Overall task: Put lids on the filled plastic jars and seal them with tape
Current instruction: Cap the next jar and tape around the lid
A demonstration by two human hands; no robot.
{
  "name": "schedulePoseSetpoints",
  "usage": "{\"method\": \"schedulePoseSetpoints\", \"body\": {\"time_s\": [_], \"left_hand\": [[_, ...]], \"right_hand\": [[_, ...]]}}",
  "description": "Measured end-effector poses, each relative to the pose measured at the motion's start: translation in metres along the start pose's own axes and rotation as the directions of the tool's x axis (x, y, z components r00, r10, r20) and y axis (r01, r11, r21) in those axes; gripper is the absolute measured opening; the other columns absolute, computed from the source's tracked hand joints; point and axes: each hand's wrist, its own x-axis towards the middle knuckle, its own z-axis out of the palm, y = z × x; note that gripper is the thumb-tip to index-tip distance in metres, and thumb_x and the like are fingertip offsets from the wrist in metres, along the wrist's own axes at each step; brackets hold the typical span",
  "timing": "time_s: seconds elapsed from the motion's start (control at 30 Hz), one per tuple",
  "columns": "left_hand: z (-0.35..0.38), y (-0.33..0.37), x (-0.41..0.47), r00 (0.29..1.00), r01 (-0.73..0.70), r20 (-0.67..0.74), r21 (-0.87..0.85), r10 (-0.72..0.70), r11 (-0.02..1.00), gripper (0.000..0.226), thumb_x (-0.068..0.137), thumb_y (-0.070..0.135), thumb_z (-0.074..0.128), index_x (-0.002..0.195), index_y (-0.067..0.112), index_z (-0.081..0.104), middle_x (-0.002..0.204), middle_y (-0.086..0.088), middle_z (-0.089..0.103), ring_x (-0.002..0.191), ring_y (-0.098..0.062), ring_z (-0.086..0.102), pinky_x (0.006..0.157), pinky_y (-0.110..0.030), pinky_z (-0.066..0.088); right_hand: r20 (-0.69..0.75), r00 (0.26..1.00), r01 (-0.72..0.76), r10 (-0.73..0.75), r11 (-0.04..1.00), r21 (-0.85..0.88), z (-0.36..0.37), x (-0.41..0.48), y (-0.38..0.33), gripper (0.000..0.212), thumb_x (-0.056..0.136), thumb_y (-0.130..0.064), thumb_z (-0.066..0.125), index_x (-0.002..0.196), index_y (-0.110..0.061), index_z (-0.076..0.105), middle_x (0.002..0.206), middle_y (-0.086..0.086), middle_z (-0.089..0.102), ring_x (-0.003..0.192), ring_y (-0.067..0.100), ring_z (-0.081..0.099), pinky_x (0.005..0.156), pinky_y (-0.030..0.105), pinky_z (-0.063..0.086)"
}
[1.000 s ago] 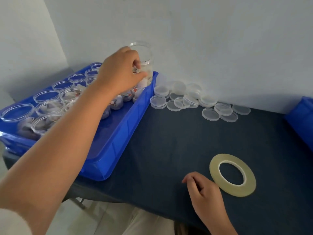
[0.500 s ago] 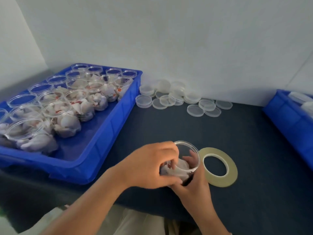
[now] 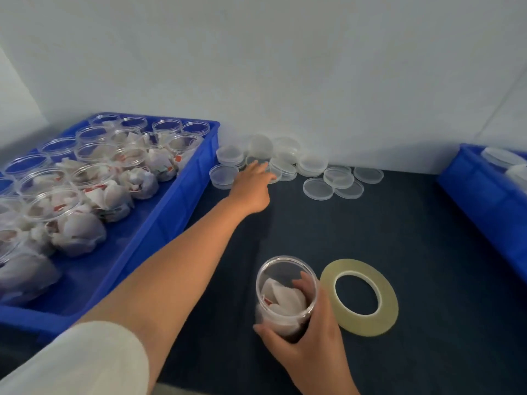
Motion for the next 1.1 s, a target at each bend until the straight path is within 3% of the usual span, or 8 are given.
{"method": "schedulePoseSetpoints", "body": {"time_s": [0.07, 0.17, 0.4, 0.57, 0.67, 0.73, 0.93, 1.1], "left_hand": [[0.009, 0.004, 0.014, 0.999, 0.027, 0.038, 0.008, -0.028, 1.0, 0.073, 0.096, 0.004, 0.056, 0.162, 0.022, 0.032, 0.172, -0.007, 0.023, 0.16, -0.034, 0.014, 0.126, -0.051, 0.023], [0.021, 0.005, 0.01, 0.996, 0.092, 0.012, -0.09, -0.092, 0.992, 0.09, 0.09, 0.01, 0.064, 0.166, 0.018, 0.017, 0.158, -0.014, 0.045, 0.144, -0.038, 0.043, 0.12, -0.048, 0.033], [0.037, 0.001, -0.073, 0.984, 0.073, -0.148, -0.151, -0.096, 0.986, 0.083, 0.09, 0.061, 0.07, 0.154, 0.016, 0.044, 0.124, -0.01, 0.068, 0.12, -0.031, 0.057, 0.089, -0.043, 0.053], [0.026, -0.012, -0.14, 0.98, -0.026, -0.197, -0.284, -0.032, 0.958, 0.048, 0.103, 0.059, 0.05, 0.133, 0.026, 0.066, 0.114, 0.013, 0.072, 0.106, -0.01, 0.068, 0.081, -0.028, 0.048], [0.012, -0.014, -0.167, 0.867, 0.221, -0.096, -0.805, -0.489, 0.551, 0.032, 0.105, 0.055, 0.045, 0.118, 0.034, 0.065, 0.096, 0.02, 0.071, 0.087, 0.002, 0.067, 0.086, -0.032, 0.055], [0.006, -0.017, -0.181, 0.766, 0.333, 0.057, -0.887, -0.641, 0.319, 0.03, 0.107, 0.047, 0.046, 0.109, 0.026, 0.067, 0.079, 0.01, 0.07, 0.082, -0.01, 0.069, 0.083, -0.037, 0.056], [0.006, -0.019, -0.21, 0.883, 0.387, -0.144, -0.315, -0.447, 0.867, 0.039, 0.109, 0.049, 0.036, 0.141, 0.036, 0.055, 0.113, -0.002, 0.066, 0.083, -0.013, 0.062, 0.068, -0.031, 0.045], [0.006, -0.001, -0.212, 0.891, 0.428, 0.188, -0.043, -0.414, 0.903, 0.118, 0.062, 0.103, 0.047, 0.153, 0.029, 0.039, 0.143, -0.001, 0.034, 0.108, -0.019, 0.057, 0.079, -0.035, 0.049]], "right_hand": [[0.003, 1.0, 0.01, -0.01, 1.0, -0.003, 0.0, 0.001, 0.001, 0.099, 0.057, -0.058, 0.092, 0.142, -0.041, 0.044, 0.138, -0.022, 0.054, 0.131, 0.005, 0.056, 0.1, 0.017, 0.048], [0.007, 1.0, -0.007, 0.007, 1.0, 0.002, 0.0, 0.001, 0.0, 0.099, 0.057, -0.058, 0.092, 0.141, -0.042, 0.043, 0.139, -0.025, 0.053, 0.132, 0.003, 0.054, 0.1, 0.015, 0.047], [0.011, 1.0, -0.016, 0.016, 1.0, 0.002, -0.002, 0.001, -0.005, 0.097, 0.059, -0.062, 0.09, 0.141, -0.044, 0.042, 0.137, -0.027, 0.051, 0.131, 0.001, 0.053, 0.101, 0.026, 0.05], [0.004, 1.0, -0.01, 0.01, 1.0, 0.009, -0.003, 0.0, -0.007, 0.095, 0.061, -0.063, 0.089, 0.14, -0.051, 0.037, 0.135, -0.031, 0.05, 0.133, -0.001, 0.051, 0.102, 0.023, 0.048], [-0.002, 1.0, -0.002, 0.002, 1.0, -0.004, -0.003, 0.0, -0.01, 0.093, 0.062, -0.067, 0.086, 0.136, -0.061, 0.032, 0.134, -0.034, 0.048, 0.132, -0.003, 0.051, 0.101, 0.014, 0.046], [-0.011, 1.0, 0.01, -0.01, 1.0, -0.013, -0.003, -0.001, -0.011, 0.091, 0.063, -0.068, 0.085, 0.134, -0.067, 0.028, 0.133, -0.036, 0.048, 0.131, -0.003, 0.05, 0.099, 0.009, 0.043], [-0.019, 1.0, 0.021, -0.022, 1.0, -0.012, -0.003, -0.001, -0.011, 0.091, 0.064, -0.068, 0.085, 0.13, -0.074, 0.024, 0.134, -0.038, 0.046, 0.13, -0.005, 0.05, 0.097, 0.004, 0.04], [-0.027, 0.999, 0.039, -0.039, 0.999, -0.023, -0.004, -0.002, -0.01, 0.092, 0.066, -0.066, 0.085, 0.132, -0.074, 0.022, 0.134, -0.039, 0.046, 0.131, -0.005, 0.05, 0.098, 0.004, 0.04]]}}
